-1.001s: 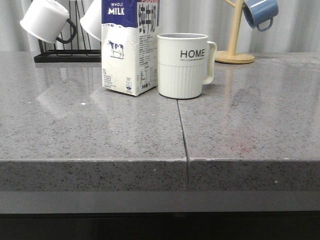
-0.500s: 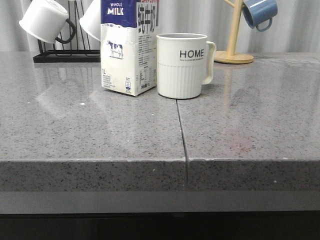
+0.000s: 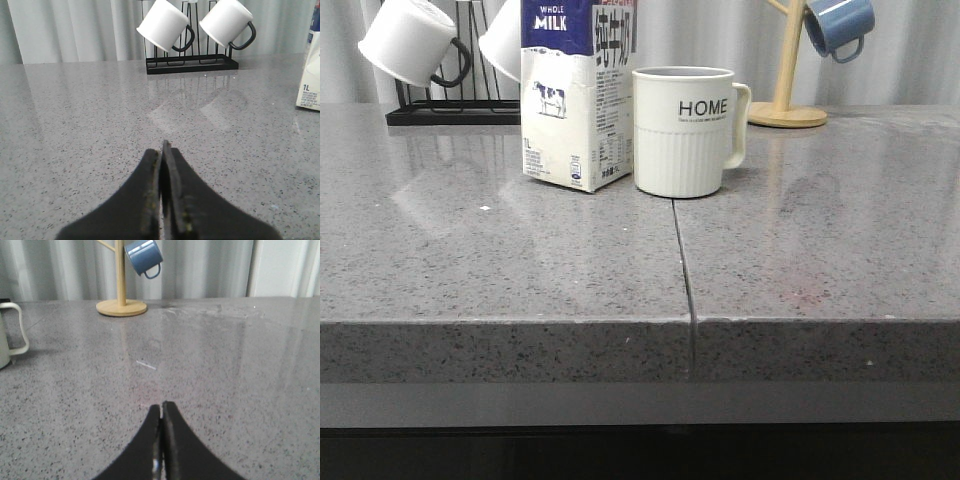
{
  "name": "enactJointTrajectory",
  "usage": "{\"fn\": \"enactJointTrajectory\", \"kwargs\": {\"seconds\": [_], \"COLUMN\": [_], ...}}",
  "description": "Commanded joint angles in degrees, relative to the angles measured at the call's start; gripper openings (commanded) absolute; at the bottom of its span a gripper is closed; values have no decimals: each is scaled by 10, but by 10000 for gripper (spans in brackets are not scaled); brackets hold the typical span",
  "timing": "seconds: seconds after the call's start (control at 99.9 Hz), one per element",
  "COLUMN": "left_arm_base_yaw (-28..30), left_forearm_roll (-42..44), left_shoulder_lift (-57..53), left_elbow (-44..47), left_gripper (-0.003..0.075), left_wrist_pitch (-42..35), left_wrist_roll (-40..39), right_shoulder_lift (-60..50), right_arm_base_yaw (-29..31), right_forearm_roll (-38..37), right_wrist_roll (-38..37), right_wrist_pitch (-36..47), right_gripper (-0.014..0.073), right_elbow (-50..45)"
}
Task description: Place milk next to cup
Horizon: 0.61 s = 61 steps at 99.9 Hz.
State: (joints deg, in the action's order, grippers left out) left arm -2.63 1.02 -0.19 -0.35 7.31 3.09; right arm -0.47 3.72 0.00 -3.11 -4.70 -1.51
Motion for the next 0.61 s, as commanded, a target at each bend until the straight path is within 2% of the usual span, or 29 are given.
{"fn": "enactJointTrajectory", "kwargs": {"seconds": [0.0, 0.6], "left_arm_base_yaw": [1, 1], "left_forearm_roll": [-1, -1], "left_shoulder_lift": [-18, -18], "left_elbow": [26, 26], "left_gripper": [-20, -20], "left_wrist_pitch": [-44, -44], "left_wrist_roll": [-1, -1], "right_shoulder_lift": [-12, -11], "right_arm_base_yaw": [3, 1], "right_forearm_roll": [0, 0], "right_wrist_roll": [3, 3], "right_wrist_pitch": [35, 24], "right_gripper": [-67, -67], "right_elbow": [5, 5]}}
